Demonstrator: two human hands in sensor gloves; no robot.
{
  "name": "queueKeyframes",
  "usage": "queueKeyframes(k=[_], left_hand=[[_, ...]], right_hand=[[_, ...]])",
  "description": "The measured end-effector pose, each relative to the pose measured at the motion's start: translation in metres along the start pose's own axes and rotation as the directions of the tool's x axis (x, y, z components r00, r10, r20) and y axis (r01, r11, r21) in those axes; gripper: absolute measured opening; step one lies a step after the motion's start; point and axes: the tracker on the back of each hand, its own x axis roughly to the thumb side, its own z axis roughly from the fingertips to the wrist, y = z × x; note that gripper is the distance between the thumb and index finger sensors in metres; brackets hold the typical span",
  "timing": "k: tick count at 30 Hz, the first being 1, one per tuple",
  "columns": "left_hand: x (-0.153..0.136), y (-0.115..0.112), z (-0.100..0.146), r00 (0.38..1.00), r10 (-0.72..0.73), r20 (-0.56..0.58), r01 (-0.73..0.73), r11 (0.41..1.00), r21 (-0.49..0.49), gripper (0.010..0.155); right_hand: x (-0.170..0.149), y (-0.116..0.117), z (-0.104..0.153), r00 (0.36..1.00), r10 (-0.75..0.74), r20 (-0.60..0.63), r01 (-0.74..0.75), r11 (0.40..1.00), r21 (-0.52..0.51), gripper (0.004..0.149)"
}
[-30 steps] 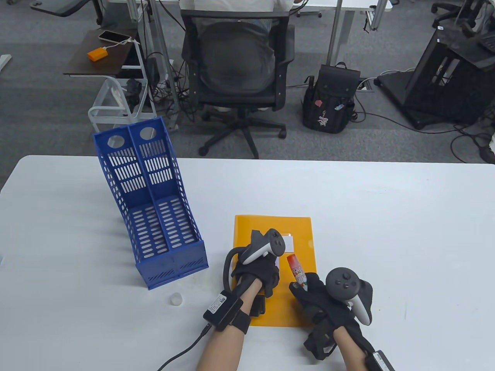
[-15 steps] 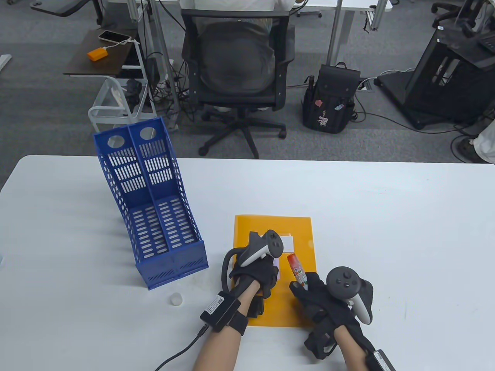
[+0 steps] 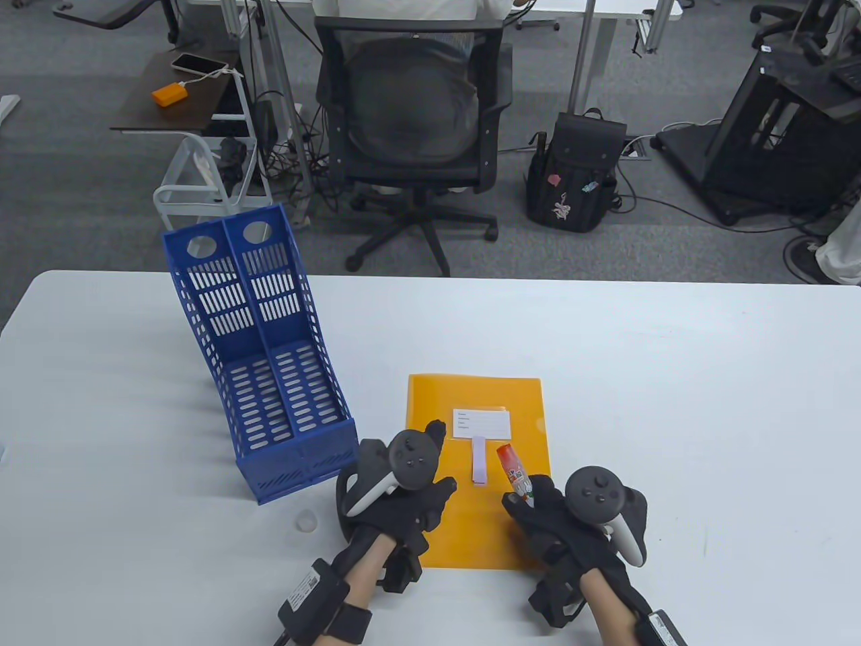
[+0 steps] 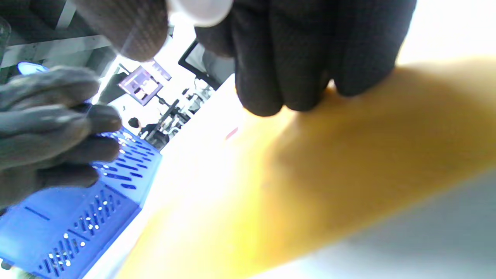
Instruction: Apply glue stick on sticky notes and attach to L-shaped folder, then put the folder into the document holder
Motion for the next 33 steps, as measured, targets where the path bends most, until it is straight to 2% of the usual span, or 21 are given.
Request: queueKeyframes(k=[5, 8, 12, 13, 16, 19, 21, 23, 26, 29, 30, 32, 33], left_hand=[[-0.022, -0.002, 0.03, 0.993, 0.113, 0.042, -0.115, 0.991, 0.062, 0.075], [-0.035, -0.011, 0.033, 0.968, 0.245, 0.056, -0.251, 0.957, 0.146, 0.071], [-0.043, -0.018, 0.035, 0.911, 0.4, 0.103, -0.411, 0.904, 0.122, 0.064], [-0.043, -0.019, 0.035, 0.898, 0.423, 0.116, -0.435, 0.894, 0.11, 0.061], [-0.041, -0.021, 0.031, 0.86, 0.494, 0.129, -0.494, 0.869, -0.038, 0.061], [-0.043, -0.03, 0.028, 0.779, 0.618, 0.106, -0.598, 0.784, -0.169, 0.064], [-0.044, -0.038, 0.025, 0.727, 0.682, 0.073, -0.653, 0.721, -0.233, 0.066], [-0.047, -0.042, 0.021, 0.698, 0.714, 0.052, -0.677, 0.682, -0.275, 0.065], [-0.052, -0.045, 0.017, 0.649, 0.76, 0.042, -0.717, 0.629, -0.3, 0.066], [-0.057, -0.045, 0.019, 0.546, 0.837, 0.032, -0.79, 0.527, -0.312, 0.067], [-0.058, -0.045, 0.02, 0.53, 0.847, 0.032, -0.801, 0.512, -0.31, 0.068], [-0.058, -0.043, 0.024, 0.53, 0.847, 0.025, -0.807, 0.514, -0.292, 0.067], [-0.059, -0.041, 0.025, 0.567, 0.823, 0.036, -0.791, 0.555, -0.258, 0.066]], right_hand=[[0.003, 0.002, 0.001, 1.0, 0.026, 0.004, -0.026, 1.0, 0.01, 0.06], [0.002, 0.003, 0.003, 1.0, 0.023, 0.016, -0.023, 0.999, -0.037, 0.06], [0.008, 0.0, 0.007, 0.998, -0.007, 0.062, 0.013, 0.996, -0.094, 0.06], [0.011, 0.0, 0.008, 0.997, -0.004, 0.076, 0.012, 0.994, -0.109, 0.061], [0.031, 0.004, 0.015, 0.991, 0.04, 0.129, -0.024, 0.992, -0.124, 0.061], [0.055, 0.017, 0.021, 0.98, 0.115, 0.164, -0.103, 0.991, -0.084, 0.062], [0.072, 0.027, 0.026, 0.96, 0.197, 0.201, -0.18, 0.979, -0.097, 0.064], [0.089, 0.037, 0.03, 0.929, 0.281, 0.243, -0.257, 0.958, -0.125, 0.066], [0.104, 0.048, 0.031, 0.897, 0.339, 0.285, -0.301, 0.938, -0.17, 0.067], [0.119, 0.062, 0.033, 0.874, 0.363, 0.323, -0.321, 0.93, -0.178, 0.073], [0.121, 0.065, 0.034, 0.871, 0.36, 0.334, -0.319, 0.932, -0.174, 0.076], [0.128, 0.071, 0.036, 0.862, 0.369, 0.348, -0.335, 0.929, -0.156, 0.08], [0.131, 0.073, 0.038, 0.847, 0.393, 0.359, -0.363, 0.919, -0.152, 0.081]])
